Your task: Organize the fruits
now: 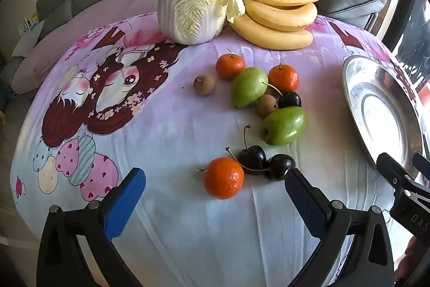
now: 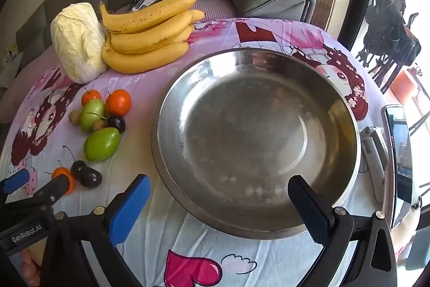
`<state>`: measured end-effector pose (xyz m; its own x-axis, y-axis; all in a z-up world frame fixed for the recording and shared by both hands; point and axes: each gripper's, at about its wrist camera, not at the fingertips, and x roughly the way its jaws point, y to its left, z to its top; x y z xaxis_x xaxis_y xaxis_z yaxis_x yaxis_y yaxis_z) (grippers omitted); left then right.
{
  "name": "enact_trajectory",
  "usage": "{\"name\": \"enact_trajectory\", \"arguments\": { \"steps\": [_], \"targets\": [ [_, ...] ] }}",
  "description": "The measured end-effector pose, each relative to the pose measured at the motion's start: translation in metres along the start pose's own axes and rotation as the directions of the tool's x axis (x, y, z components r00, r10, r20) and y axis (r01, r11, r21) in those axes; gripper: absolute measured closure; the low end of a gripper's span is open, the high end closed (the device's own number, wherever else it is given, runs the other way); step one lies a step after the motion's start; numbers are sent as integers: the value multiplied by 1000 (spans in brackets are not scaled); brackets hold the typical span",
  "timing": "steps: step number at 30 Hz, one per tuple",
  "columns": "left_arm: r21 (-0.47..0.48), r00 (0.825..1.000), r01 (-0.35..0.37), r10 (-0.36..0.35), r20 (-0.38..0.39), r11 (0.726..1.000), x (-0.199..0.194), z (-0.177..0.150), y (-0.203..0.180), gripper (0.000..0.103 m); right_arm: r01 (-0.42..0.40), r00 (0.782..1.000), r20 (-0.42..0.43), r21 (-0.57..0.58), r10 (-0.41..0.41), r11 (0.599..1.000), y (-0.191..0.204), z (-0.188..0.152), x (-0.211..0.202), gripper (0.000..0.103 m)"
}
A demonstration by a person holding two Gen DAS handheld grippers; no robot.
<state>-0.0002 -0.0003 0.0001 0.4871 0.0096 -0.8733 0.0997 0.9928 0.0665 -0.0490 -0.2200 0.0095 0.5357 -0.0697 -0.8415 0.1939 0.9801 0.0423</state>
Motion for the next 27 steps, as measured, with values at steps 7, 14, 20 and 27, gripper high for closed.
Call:
{"name": "enact_trajectory", "arguments": {
  "steps": [7, 14, 20, 27],
  "targets": [
    [-2, 1000, 4, -4, 0, 1000, 3, -1, -2, 0, 3, 1000, -1, 4, -3, 1000, -1, 0, 1, 0],
    [-3, 1000, 9, -9, -4, 1000, 3, -2, 3, 0, 1, 1000, -2, 7, -1, 1000, -2, 0, 2, 0],
    [1, 1000, 8, -8, -6, 1000, 3, -1, 2, 0, 0, 1000, -3, 8, 0, 1000, -3, 0, 2, 0],
    [-2, 1000, 10, -10, -4, 1000, 4, -1, 4, 0, -3, 1000, -3, 10, 3, 1000, -3, 0, 2, 0]
  ]
}}
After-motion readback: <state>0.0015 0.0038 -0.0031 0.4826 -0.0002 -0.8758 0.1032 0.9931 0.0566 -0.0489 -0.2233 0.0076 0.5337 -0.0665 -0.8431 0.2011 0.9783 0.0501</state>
